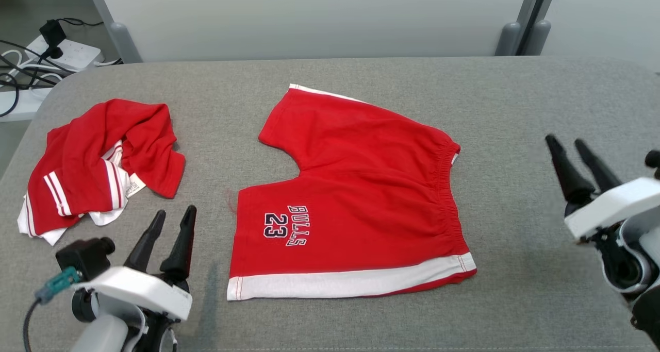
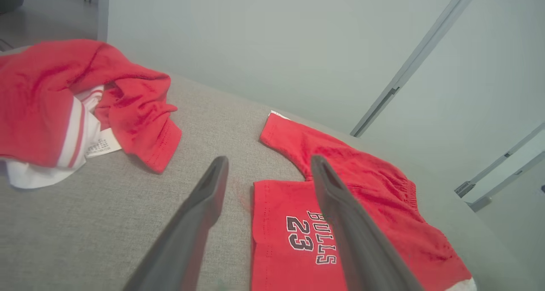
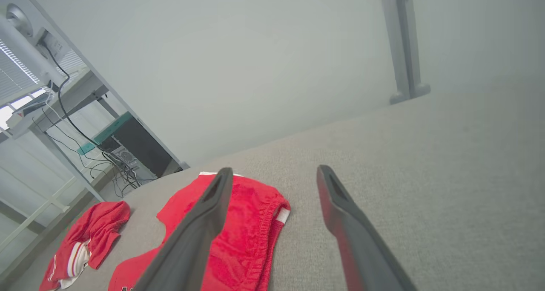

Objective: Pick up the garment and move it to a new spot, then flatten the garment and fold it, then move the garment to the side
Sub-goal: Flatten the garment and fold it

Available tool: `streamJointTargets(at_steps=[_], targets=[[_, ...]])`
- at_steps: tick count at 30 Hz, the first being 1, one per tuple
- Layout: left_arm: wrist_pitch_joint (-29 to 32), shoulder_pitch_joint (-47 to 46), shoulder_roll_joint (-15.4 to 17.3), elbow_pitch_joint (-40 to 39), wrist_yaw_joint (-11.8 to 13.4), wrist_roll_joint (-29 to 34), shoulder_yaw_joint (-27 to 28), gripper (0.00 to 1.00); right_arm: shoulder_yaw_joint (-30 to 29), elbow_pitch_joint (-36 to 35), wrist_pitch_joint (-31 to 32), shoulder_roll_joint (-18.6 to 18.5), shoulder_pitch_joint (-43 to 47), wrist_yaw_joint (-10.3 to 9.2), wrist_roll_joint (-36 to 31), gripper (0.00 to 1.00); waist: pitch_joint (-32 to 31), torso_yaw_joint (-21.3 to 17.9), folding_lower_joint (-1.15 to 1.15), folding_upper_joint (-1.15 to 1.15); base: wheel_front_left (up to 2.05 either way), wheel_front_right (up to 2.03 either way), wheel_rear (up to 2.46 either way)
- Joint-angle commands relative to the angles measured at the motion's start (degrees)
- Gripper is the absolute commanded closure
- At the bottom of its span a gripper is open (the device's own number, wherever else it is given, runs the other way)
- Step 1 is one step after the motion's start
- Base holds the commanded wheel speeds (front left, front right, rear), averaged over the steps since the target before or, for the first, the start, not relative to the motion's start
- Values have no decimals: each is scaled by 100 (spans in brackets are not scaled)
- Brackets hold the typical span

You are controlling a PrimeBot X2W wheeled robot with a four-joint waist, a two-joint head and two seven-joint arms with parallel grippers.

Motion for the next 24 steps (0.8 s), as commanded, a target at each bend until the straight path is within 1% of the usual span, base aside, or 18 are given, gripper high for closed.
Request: streamJointTargets(at_steps=[1,5,9,11,13,17,19,24], targets=[[-50,-6,99,-165,-4,278,341,0,-291,-73,-80,-17,17,9,-387,0,-22,-22,0,0,0,0,0],[-51,246,-251,-351,-4,912,941,0,-1278,-200,-82,433,430,9,-1610,0,-100,-45,0,0,0,0,0],[-51,453,-507,-402,-4,1471,1294,0,-1895,-362,-83,834,861,9,-2494,0,-195,-52,0,0,0,0,0],[-51,538,-603,-401,-4,1714,1408,0,-2097,-430,-83,1009,1037,9,-2759,0,-241,-51,0,0,0,0,0],[-51,624,-699,-396,-4,1926,1530,0,-2155,-474,-83,1098,1191,9,-3092,0,-282,-48,0,0,0,0,0],[-51,774,-863,-430,-4,2362,1823,0,-2408,-559,-84,1266,1417,9,-3488,0,-346,-40,0,0,0,0,0],[-51,850,-890,-439,-4,2659,1813,0,-2536,-590,-84,1344,1513,9,-3679,0,-376,-41,0,0,0,0,0],[-51,1026,-1038,-452,-4,2902,1913,0,-2756,-680,-84,1530,1775,9,-4119,0,-457,-31,0,0,0,0,0]])
